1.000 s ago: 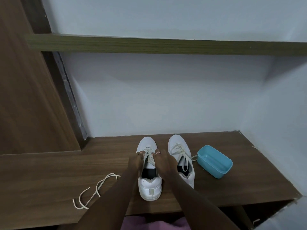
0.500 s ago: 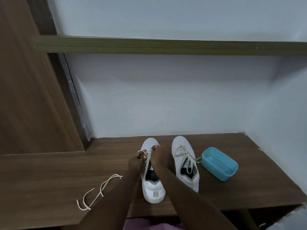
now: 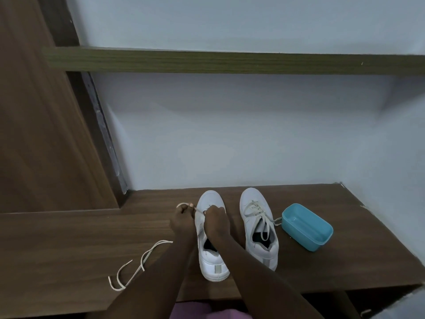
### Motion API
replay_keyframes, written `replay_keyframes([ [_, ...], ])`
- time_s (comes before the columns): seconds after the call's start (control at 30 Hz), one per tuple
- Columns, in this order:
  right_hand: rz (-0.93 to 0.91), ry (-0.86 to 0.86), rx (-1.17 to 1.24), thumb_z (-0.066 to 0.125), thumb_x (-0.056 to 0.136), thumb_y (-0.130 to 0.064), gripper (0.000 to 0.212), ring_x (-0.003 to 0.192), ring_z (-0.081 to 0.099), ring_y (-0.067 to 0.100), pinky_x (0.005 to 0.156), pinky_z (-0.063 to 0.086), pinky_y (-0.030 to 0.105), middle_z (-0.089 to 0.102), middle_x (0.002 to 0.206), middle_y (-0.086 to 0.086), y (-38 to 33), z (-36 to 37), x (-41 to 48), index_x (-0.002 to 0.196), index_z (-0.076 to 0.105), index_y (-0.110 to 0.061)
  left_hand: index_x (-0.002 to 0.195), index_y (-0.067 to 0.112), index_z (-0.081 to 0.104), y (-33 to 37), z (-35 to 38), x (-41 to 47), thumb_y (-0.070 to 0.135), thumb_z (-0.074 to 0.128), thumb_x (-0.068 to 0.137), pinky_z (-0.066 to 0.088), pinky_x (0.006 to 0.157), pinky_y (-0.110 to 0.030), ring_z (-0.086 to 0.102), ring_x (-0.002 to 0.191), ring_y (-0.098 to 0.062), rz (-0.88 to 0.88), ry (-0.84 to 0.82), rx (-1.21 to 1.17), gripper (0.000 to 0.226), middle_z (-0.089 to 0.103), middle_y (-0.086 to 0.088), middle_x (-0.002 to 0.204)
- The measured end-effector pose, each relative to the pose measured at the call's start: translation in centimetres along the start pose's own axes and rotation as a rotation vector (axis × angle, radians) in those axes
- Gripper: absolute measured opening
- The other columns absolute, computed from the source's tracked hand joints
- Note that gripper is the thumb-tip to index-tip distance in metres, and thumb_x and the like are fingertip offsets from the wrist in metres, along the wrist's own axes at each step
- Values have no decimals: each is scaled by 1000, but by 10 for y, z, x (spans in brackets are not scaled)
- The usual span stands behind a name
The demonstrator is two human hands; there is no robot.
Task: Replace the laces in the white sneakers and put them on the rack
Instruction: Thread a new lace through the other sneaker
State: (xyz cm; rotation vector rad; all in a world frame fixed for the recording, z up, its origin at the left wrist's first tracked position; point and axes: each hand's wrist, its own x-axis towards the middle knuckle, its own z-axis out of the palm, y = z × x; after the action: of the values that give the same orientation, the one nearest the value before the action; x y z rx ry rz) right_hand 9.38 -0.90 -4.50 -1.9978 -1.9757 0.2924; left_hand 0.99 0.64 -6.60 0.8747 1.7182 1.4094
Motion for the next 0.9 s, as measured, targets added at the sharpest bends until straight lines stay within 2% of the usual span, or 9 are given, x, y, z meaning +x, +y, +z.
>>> replay_keyframes([
  [0.07,-43,-14,-64,37,99,-2,31,118,49,27,94,43,30,58,124,13,1,2,-3,121,59,-1,85,8,69,19,-9,-1,17,62,90,40,67,-26,55,73,-20,12,147,-26,12,60,-7,73],
  [0.13,-72,-18,-108,37,99,0,31,119,49,28,96,42,31,56,126,15,1,1,-5,123,57,-1,93,5,70,37,-18,1,9,64,88,38,56,-17,54,72,-17,-6,246,-146,8,58,-10,77],
  [0.23,-89,-39,-154,42,98,-3,31,119,49,28,98,42,32,55,127,14,-1,-2,-8,126,55,-1,92,-3,68,49,-32,14,3,64,87,41,46,-6,56,48,0,6,277,-318,9,58,-7,66],
  [0.33,-69,-56,-118,46,98,-11,29,117,52,27,96,44,32,60,123,11,-9,-10,-8,124,58,-5,92,-6,70,56,-39,21,5,67,84,44,53,-9,54,44,6,54,254,-307,14,61,0,64],
  [0.4,-45,-29,-12,45,99,-18,27,112,54,27,92,43,35,64,117,10,-19,-16,-8,117,62,-7,87,-3,69,66,-38,12,7,69,83,46,58,-10,57,55,0,109,195,-261,11,65,-5,71],
  [0.5,3,21,342,45,99,-30,27,100,59,29,86,44,38,68,101,13,-42,-27,-1,98,64,-11,81,2,69,78,-32,-1,7,69,83,48,65,-16,61,69,-14,191,87,-234,5,68,-8,79],
  [0.6,38,97,690,53,95,-26,23,89,62,21,83,47,37,71,93,9,-57,-44,4,99,71,-12,78,2,67,86,-30,-11,9,67,84,43,62,-5,61,73,-10,261,50,-155,9,68,1,82],
  [0.7,126,107,742,56,89,-16,18,93,64,22,87,49,39,73,90,4,-51,-50,7,85,74,-13,78,1,66,92,-32,-13,11,67,85,47,72,-18,63,77,-12,278,90,-126,12,70,1,88],
  [0.9,153,21,482,55,90,-22,19,103,60,25,92,44,37,70,102,5,-33,-37,-4,94,72,-14,77,4,67,106,-44,-9,10,71,81,53,80,-30,65,72,-14,235,151,-140,8,70,0,80],
])
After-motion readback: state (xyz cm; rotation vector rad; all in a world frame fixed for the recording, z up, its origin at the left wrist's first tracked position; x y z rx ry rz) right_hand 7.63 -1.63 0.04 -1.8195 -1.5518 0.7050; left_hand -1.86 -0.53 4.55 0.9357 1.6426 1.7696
